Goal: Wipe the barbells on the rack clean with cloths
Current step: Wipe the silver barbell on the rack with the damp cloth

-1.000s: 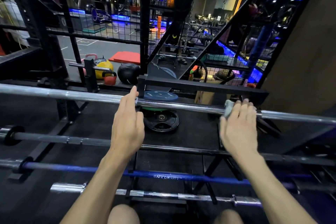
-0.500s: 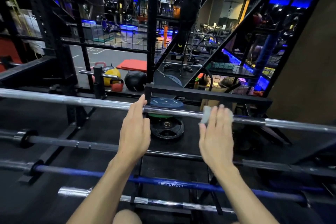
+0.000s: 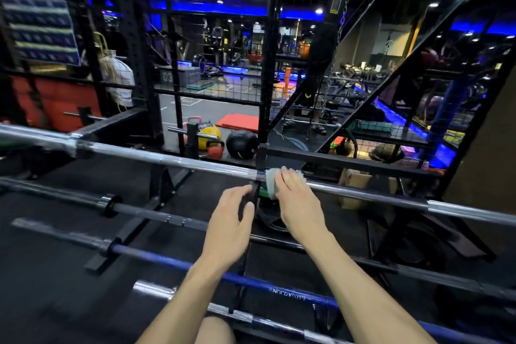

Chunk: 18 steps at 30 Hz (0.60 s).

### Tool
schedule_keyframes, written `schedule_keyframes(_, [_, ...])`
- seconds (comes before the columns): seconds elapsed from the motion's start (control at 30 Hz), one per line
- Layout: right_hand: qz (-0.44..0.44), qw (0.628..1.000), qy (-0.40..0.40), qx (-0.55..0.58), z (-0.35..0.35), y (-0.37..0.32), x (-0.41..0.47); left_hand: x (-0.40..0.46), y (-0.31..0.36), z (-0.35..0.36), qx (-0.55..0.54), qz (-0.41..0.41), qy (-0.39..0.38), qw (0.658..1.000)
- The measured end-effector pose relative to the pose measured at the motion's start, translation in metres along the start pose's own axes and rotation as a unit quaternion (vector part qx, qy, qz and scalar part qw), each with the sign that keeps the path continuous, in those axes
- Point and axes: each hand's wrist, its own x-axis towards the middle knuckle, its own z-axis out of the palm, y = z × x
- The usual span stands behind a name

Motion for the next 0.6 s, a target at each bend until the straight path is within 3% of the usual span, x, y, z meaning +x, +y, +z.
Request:
schedule_keyframes(0.1, [-0.038,0.999,0.006,0.001,-0.002,-0.012,0.007,-0.015,-0.006,-0.028,0.018,-0.011,0.007,1.0])
schedule_keyframes(0.27, [-0.009,0.998,0.001,0.058,-0.008,-0.004,0.017,-0.032,-0.019,-0.071,0.069,-0.022,0.021,0.997])
schedule_keyframes(0.4, [0.014,0.998,-0.001,0.069,-0.021,-0.006,0.027,-0.04,-0.025,-0.081,0.065,-0.037,0.018,0.997])
schedule_keyframes(0.6, [-0.023,0.999,0.013,0.035,-0.037,-0.012,0.045,-0.031,-0.062,-0.08,0.045,-0.054,0.017,0.997])
